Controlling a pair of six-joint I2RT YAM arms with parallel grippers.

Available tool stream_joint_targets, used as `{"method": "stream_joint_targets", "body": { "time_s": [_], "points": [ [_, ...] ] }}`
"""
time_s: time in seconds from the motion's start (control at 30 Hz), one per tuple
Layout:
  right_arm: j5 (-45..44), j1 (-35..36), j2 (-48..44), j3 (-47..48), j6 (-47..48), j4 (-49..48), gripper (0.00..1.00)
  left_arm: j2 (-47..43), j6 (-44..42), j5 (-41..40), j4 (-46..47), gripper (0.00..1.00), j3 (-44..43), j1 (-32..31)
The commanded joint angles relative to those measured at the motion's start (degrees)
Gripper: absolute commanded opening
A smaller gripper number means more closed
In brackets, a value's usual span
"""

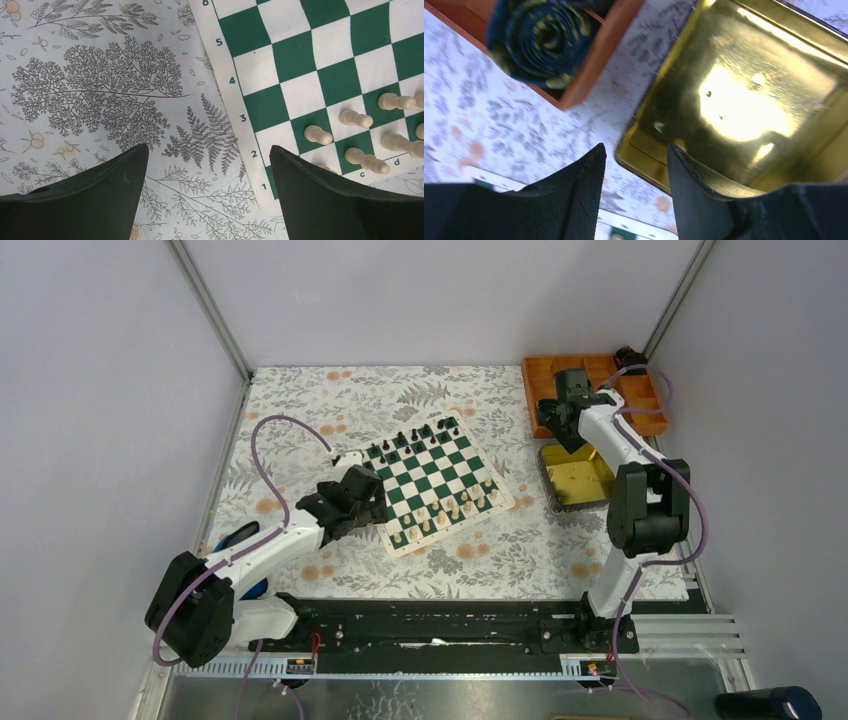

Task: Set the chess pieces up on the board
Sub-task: Pick up the chess piece from the storage box.

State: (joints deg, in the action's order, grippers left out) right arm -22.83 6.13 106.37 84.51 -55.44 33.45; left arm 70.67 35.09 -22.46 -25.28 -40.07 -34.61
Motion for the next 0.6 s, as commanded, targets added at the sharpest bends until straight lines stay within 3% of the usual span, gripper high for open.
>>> {"method": "stream_joint_targets", "body": {
  "time_s": [0.0, 0.2, 0.57],
  "points": [
    [2.48, 0.46, -7.76, -6.88, 9.31, -1.65, 0.55, -1.02, -1.08, -0.94, 2.47, 0.99, -1.15, -0.89],
    [7.52, 0.46, -12.43, -15.1, 15.09, -5.52, 0.54, -0.4, -1.13, -0.44, 2.69, 0.99, -1.25, -1.23],
    [10.95, 0.4, -9.41, -16.12, 17.11, -6.98, 0.49, -0.27, -1.25, -0.83, 2.69, 0.99, -1.06, -1.69]
  ]
}}
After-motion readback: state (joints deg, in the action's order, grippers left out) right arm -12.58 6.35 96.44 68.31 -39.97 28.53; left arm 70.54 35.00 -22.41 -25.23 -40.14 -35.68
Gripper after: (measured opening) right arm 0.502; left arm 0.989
